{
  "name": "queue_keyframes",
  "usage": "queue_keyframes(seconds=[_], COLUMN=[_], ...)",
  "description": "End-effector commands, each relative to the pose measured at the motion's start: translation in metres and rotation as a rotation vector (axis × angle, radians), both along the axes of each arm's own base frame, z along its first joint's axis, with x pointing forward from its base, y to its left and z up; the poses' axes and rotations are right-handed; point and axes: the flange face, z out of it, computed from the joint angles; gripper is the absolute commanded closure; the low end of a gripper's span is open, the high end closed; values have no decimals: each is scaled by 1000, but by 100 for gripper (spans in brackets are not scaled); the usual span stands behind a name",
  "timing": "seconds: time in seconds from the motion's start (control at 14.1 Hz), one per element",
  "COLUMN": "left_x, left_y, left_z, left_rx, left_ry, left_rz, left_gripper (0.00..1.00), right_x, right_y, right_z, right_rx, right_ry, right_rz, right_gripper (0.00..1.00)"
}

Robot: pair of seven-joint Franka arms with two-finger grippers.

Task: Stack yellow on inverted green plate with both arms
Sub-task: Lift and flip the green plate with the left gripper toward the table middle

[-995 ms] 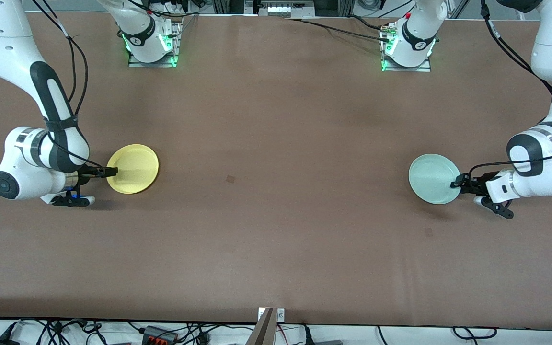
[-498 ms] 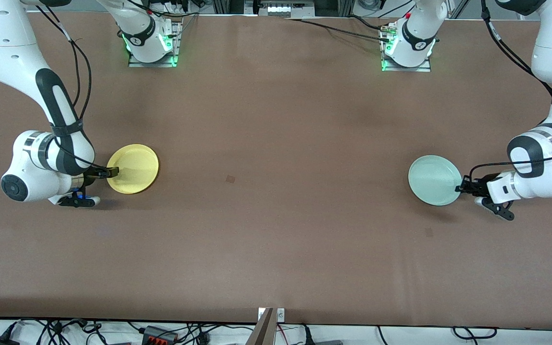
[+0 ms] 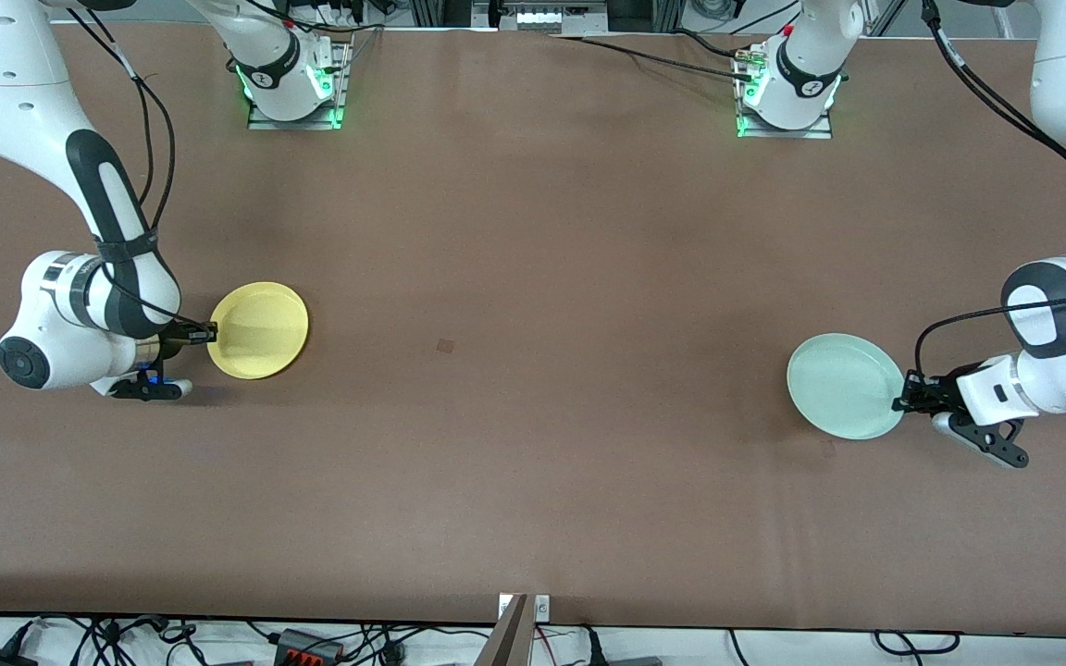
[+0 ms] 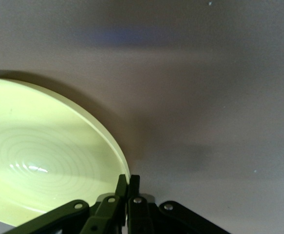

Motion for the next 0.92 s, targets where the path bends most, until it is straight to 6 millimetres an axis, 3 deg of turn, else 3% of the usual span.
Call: queue_keyframes(seconds=[0.0,0.14,0.43,0.5,0.64,0.85], left_x=[2,1,-20,-26,-34,-56], left_y=[-48,-90,-200,-227,-260,-310], left_z=[41,56,88,89,89,68], left_rx=[142,255,606,662,803,914], left_ry=[15,14,31,30,-16,-52], left_rz=[30,26,122,130,167,287], left_gripper=[99,99,99,99,99,99], right_x=[9,23,42,44,49,58], right_y=[3,3,18,28,56,82], right_z=[23,59,116,128,144,160], right_rx=[19,38,59,65,80,198], right_ry=[-32,-16,8,-8,-36,-78], right_rz=[19,52,84,95,128,82], right_gripper=[100,100,100,100,100,100])
